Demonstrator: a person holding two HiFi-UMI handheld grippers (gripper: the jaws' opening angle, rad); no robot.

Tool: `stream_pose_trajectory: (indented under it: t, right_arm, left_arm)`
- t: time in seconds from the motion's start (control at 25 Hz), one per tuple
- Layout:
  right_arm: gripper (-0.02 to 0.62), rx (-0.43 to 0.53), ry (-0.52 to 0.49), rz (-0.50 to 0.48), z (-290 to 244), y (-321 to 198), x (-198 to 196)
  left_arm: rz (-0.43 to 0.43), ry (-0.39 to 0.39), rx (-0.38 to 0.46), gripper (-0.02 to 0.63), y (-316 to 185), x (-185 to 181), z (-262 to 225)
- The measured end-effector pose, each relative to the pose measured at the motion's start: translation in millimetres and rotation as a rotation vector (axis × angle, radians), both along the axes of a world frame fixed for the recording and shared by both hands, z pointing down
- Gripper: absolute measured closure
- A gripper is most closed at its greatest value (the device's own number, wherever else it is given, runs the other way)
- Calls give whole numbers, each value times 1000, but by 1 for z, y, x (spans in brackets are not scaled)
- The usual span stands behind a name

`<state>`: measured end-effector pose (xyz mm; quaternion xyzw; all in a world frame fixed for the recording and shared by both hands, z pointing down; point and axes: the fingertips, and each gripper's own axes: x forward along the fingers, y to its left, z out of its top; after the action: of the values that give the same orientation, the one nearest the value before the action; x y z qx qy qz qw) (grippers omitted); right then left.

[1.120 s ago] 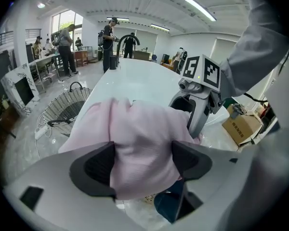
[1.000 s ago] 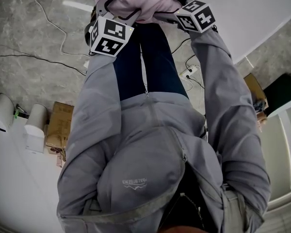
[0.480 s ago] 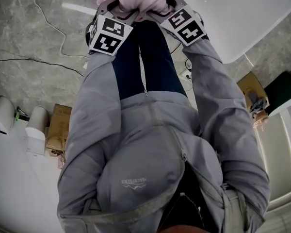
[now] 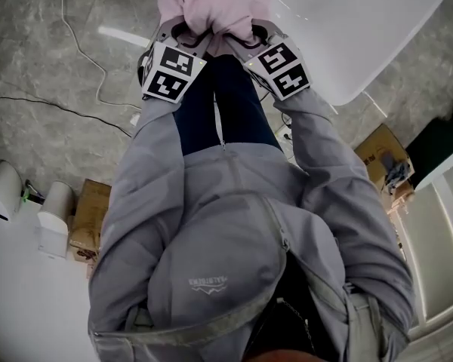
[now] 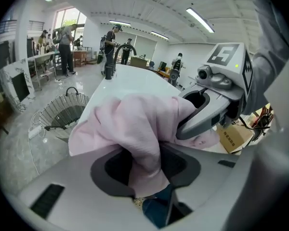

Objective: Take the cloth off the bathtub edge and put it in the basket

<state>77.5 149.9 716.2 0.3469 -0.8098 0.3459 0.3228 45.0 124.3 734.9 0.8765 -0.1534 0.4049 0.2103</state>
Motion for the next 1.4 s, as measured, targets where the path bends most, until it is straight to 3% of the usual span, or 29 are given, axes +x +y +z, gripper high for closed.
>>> stream_pose_trajectory:
  t: [0.56, 1.4]
  right_arm:
    - [483, 192, 20, -71, -162, -15, -17]
    - [485, 534, 2, -213, -350, -25, -37]
  left_arm:
    - [-48, 81, 232, 460, -18, -15, -163]
    - [-226, 197, 570, 465, -28, -38, -355]
